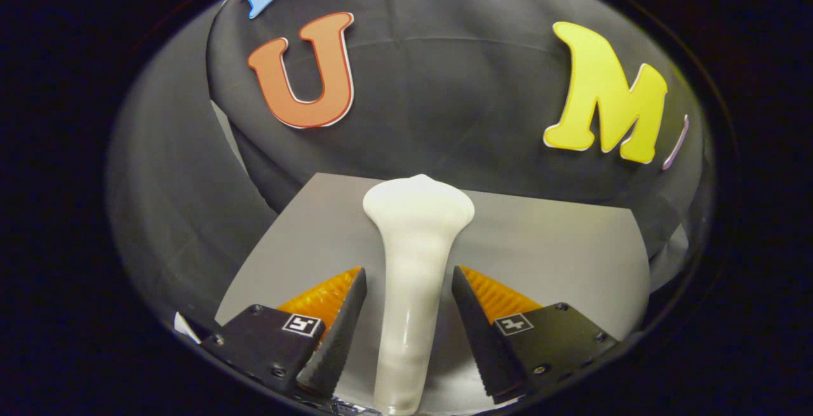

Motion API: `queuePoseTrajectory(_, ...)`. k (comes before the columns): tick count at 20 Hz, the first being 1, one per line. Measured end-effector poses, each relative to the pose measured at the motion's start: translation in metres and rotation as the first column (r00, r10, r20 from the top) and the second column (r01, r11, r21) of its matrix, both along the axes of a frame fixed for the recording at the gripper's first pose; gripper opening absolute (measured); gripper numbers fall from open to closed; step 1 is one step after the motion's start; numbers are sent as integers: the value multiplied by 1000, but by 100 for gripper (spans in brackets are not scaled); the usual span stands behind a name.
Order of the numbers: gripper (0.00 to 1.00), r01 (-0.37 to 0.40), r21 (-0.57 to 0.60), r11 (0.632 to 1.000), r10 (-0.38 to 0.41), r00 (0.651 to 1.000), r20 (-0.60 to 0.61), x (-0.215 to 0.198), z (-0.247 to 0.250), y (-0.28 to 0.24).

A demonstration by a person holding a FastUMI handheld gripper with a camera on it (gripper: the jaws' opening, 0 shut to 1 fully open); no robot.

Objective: Iron the clothes twice with a garment steamer, once on the left side and once on the right side.

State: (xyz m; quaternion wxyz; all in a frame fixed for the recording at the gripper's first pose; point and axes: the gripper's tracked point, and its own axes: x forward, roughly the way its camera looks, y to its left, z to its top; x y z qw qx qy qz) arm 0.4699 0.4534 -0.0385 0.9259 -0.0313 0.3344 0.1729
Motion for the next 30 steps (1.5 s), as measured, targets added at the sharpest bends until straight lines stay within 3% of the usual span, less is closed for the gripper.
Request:
queuePoseTrajectory(3,67,5,-3,1000,-5,997,-71,1,-18,-2)
queuePoseTrajectory(4,60,9,5,1000,-9,1000,-13,6,-15,1)
queuePoseTrajectory(7,51,29,-48,998,-30,999,-30,1,-18,-1)
queuePoseTrajectory(10,49,27,-95,995,-29,999,-19,0,-19,-1)
queuePoseTrajectory(14,43,26,-26,999,-26,999,-23,-4,-14,0)
queuePoseTrajectory(17,41,10,32,999,-12,998,62,-11,13,-8)
queuePoseTrajectory(22,41,-27,171,985,0,988,158,-52,68,-31)
queuePoseTrajectory(28,38,-84,362,928,10,980,200,-124,106,-71)
queuePoseTrajectory(30,38,-86,376,922,-16,966,260,-133,111,-86)
